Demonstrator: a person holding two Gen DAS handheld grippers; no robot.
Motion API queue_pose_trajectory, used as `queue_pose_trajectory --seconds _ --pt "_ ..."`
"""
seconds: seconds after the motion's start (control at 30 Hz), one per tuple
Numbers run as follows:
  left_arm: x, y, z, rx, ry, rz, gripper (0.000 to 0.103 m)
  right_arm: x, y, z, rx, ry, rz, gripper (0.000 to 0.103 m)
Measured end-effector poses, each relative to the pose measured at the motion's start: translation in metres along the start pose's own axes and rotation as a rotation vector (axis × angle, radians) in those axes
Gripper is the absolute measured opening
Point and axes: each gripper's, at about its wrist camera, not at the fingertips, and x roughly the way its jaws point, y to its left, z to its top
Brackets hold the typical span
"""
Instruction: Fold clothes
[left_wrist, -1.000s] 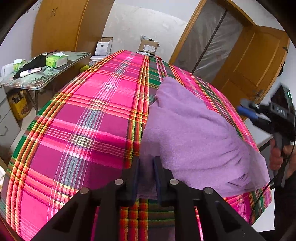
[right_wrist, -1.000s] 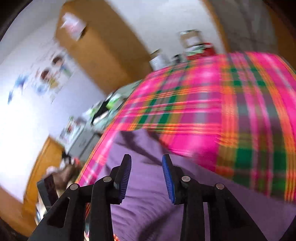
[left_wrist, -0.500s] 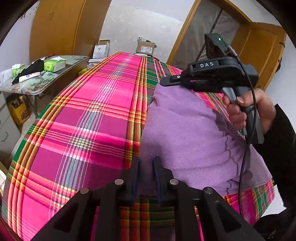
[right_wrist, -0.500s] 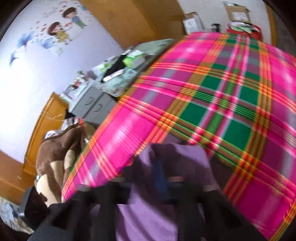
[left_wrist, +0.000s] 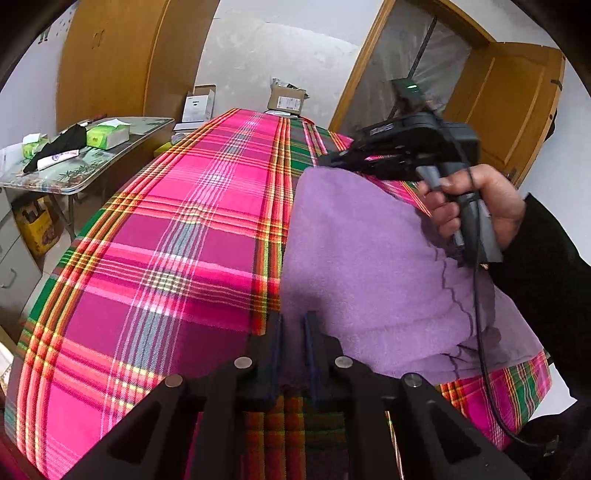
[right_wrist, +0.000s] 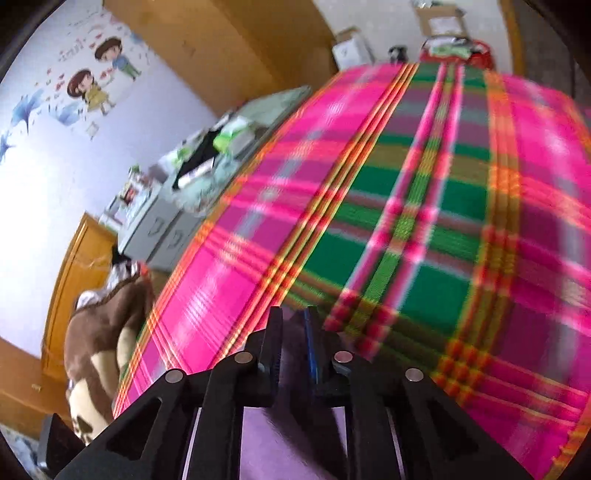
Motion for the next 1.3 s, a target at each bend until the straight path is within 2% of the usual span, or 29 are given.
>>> queue_pose_trajectory --seconds 0.03,0.07,0.17,0.23,0.33,0.47,0.53,0.57,0.63,0.83,0.9,0.97,1.03,1.23,1.3 --pt "-0.002 0.001 0.000 -0.003 0.001 0.000 0.013 -0.013 0.002 -0.003 -0.011 -0.039 0.004 0.024" --pt "-0.003 0.001 -0.001 -0.005 0.001 0.000 0.013 -0.026 0.005 -0.006 -0.022 -0.078 0.009 0.036" --pt "-0.008 0.000 -0.003 -0.010 0.000 0.004 0.013 -0.067 0.016 -0.032 -0.077 -0.207 0.078 0.036" --pt "-0.009 -0.002 -0.002 -0.006 0.000 0.016 0.013 -0.070 0.025 -0.047 -0.109 -0.194 0.106 0.036" --pt "-0.012 -0.008 0.000 -0.003 -0.001 0.037 0.013 -0.049 0.028 -0.067 -0.135 -0.112 0.057 0.030" --pt "-0.025 -0.014 -0.001 0.006 -0.014 0.062 0.013 -0.017 -0.022 -0.066 0.066 -0.015 -0.001 0.000" --pt "-0.032 -0.013 -0.003 0.002 -0.024 0.075 0.013 -0.026 -0.047 -0.066 0.215 -0.045 0.067 0.001" --pt "-0.034 -0.012 -0.004 -0.003 -0.027 0.078 0.013 -0.034 -0.046 -0.068 0.214 -0.065 0.080 0.006" --pt "-0.036 -0.010 -0.005 -0.011 -0.024 0.087 0.013 -0.050 -0.046 -0.073 0.212 -0.105 0.104 0.006" --pt "-0.040 -0.022 -0.002 0.007 -0.045 0.078 0.013 -0.062 -0.062 -0.108 0.261 -0.127 0.150 0.006" --pt "-0.040 -0.026 -0.002 0.013 -0.044 0.078 0.013 -0.066 -0.067 -0.120 0.277 -0.134 0.166 0.000" --pt "-0.040 -0.031 -0.003 0.022 -0.041 0.082 0.013 -0.070 -0.072 -0.132 0.293 -0.142 0.181 0.004" --pt "-0.044 -0.035 -0.003 0.027 -0.045 0.085 0.013 -0.083 -0.060 -0.145 0.261 -0.169 0.184 0.006" --pt "-0.046 -0.042 0.000 0.029 -0.060 0.116 0.013 -0.119 -0.023 -0.186 0.165 -0.247 0.191 0.007" --pt "-0.044 -0.043 0.001 0.025 -0.058 0.131 0.013 -0.121 -0.006 -0.198 0.116 -0.252 0.164 0.007"
